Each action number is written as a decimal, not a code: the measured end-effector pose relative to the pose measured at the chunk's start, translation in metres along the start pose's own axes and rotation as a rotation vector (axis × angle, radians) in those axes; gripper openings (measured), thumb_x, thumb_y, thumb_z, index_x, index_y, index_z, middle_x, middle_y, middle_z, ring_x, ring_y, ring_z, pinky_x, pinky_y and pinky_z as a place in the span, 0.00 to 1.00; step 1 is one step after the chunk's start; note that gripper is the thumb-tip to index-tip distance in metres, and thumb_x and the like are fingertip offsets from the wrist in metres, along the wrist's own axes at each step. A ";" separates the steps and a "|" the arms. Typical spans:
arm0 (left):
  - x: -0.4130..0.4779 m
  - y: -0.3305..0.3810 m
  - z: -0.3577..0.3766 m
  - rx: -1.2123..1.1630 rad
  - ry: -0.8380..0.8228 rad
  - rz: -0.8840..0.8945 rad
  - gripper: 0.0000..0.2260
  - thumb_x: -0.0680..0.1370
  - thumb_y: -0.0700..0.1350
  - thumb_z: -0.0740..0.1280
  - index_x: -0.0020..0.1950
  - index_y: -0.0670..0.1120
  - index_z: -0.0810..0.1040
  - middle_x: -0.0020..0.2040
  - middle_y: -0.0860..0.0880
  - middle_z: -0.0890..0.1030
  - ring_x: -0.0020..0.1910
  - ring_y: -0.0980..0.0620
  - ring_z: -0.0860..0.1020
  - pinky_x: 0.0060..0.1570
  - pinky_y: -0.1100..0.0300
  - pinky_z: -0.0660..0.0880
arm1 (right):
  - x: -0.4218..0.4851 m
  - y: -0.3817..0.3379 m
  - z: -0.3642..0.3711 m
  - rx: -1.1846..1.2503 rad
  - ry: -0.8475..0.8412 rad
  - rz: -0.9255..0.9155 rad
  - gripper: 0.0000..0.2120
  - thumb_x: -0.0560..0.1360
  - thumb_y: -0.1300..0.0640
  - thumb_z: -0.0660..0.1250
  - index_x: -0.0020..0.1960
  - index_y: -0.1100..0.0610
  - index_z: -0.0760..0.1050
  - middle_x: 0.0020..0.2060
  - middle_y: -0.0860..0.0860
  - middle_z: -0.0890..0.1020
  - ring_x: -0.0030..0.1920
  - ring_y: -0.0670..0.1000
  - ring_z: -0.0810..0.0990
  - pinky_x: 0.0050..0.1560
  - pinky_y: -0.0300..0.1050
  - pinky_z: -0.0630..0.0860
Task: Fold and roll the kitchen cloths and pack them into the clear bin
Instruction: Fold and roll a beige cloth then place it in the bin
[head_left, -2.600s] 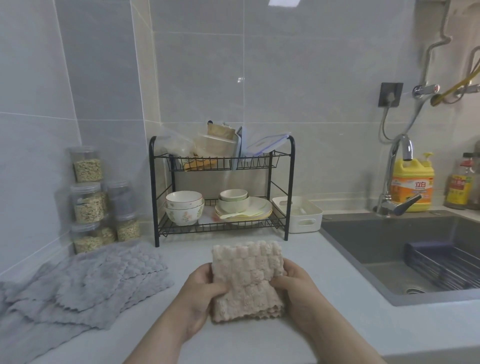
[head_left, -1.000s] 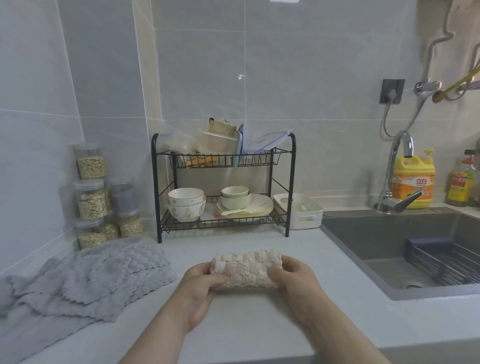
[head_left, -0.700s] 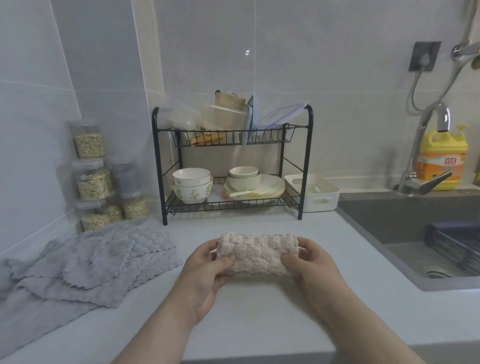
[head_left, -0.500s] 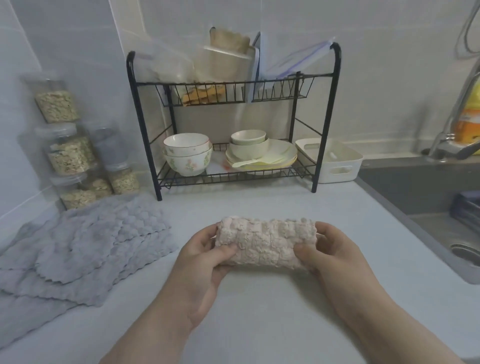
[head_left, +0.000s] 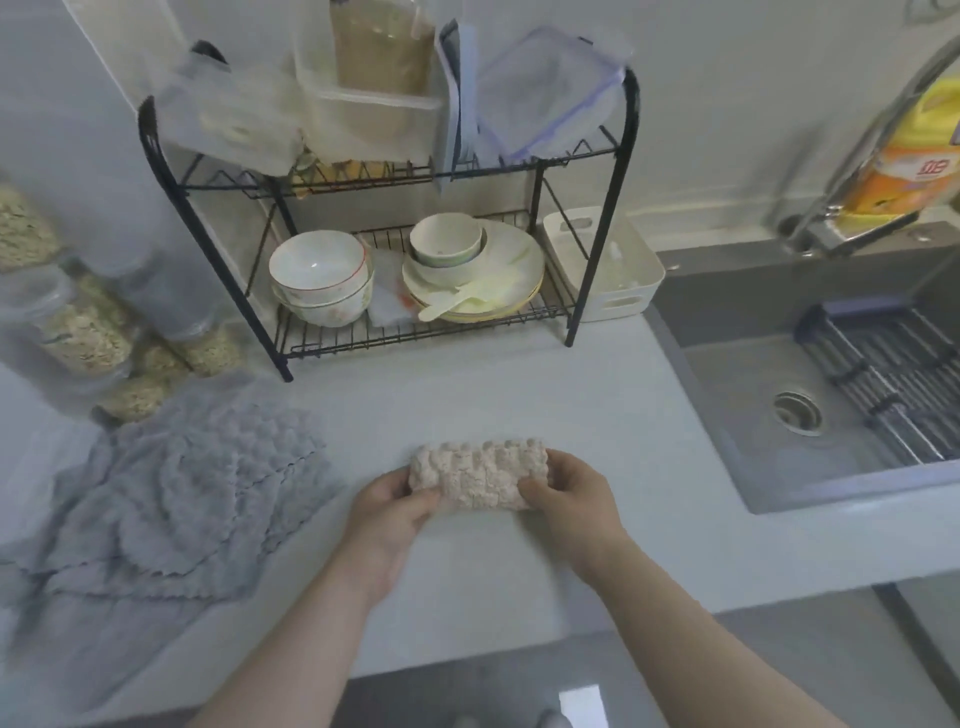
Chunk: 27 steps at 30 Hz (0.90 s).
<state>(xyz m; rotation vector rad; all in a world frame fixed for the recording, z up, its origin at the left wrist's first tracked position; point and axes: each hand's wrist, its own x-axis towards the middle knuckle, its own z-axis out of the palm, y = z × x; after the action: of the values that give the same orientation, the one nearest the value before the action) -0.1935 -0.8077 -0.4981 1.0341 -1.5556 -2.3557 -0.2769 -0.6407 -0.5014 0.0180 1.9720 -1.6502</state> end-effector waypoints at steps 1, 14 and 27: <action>-0.004 0.009 0.003 0.001 0.003 -0.027 0.09 0.70 0.28 0.67 0.42 0.40 0.82 0.39 0.44 0.85 0.42 0.47 0.81 0.47 0.60 0.78 | -0.005 -0.009 0.000 0.011 0.015 0.039 0.04 0.69 0.63 0.68 0.37 0.58 0.77 0.30 0.48 0.79 0.32 0.52 0.74 0.32 0.41 0.72; -0.080 0.120 0.141 -0.072 -0.575 0.095 0.13 0.70 0.31 0.65 0.53 0.39 0.80 0.49 0.43 0.84 0.46 0.48 0.83 0.43 0.60 0.80 | -0.143 -0.128 -0.128 0.414 0.308 -0.225 0.12 0.74 0.71 0.66 0.55 0.61 0.77 0.47 0.60 0.84 0.46 0.58 0.84 0.48 0.47 0.80; -0.226 0.047 0.465 0.102 -1.164 -0.030 0.15 0.69 0.32 0.66 0.55 0.38 0.78 0.49 0.41 0.84 0.43 0.47 0.84 0.40 0.58 0.82 | -0.322 -0.102 -0.388 0.604 0.948 -0.480 0.21 0.63 0.63 0.69 0.56 0.60 0.77 0.46 0.57 0.84 0.45 0.53 0.82 0.42 0.42 0.78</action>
<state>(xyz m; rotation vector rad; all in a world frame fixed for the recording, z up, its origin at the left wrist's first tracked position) -0.3169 -0.3713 -0.2450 -0.5024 -1.8927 -3.0884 -0.1997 -0.2039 -0.2413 0.7221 2.0682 -2.8839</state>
